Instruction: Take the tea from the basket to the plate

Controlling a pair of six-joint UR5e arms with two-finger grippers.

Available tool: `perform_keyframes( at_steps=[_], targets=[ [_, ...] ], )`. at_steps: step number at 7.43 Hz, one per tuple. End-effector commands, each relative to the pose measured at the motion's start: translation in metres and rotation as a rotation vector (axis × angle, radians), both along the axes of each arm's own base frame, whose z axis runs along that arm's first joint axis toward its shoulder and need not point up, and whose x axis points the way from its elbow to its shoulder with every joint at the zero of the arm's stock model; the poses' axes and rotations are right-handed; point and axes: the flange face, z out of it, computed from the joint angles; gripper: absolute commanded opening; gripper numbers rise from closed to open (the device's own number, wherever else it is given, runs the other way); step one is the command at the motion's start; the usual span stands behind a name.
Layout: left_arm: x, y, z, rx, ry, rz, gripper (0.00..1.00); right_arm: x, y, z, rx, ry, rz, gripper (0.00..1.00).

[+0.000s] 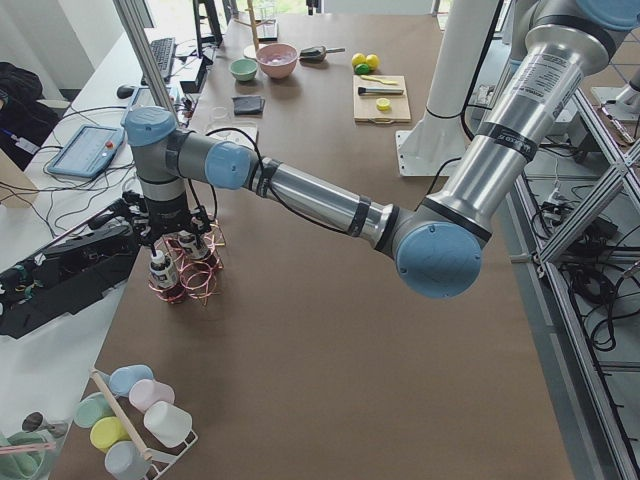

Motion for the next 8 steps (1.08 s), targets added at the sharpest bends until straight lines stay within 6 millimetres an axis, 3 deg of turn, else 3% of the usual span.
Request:
perform_keyframes(
  at_steps=[1,3,5,7,8],
  targets=[
    [-0.005,-0.031,-0.038,0.091,-0.008,0.065,0.99,-0.024,-0.025,-0.039,-0.011,-0.002,-0.021,1.00],
    [-0.007,-0.029,-0.053,0.131,0.085,0.105,0.99,-0.034,-0.027,-0.042,-0.019,-0.015,-0.030,1.00],
    [0.002,-0.021,-0.085,0.197,0.075,0.119,0.99,-0.055,-0.027,-0.045,-0.003,0.014,-0.064,1.00],
    [0.019,-0.020,-0.086,0.208,0.078,0.146,0.99,-0.083,-0.042,-0.074,-0.024,0.080,0.012,1.00],
    [0.026,-0.022,-0.091,0.234,0.069,0.180,0.99,-0.093,-0.041,-0.074,-0.035,0.081,0.007,1.00]
  ],
)
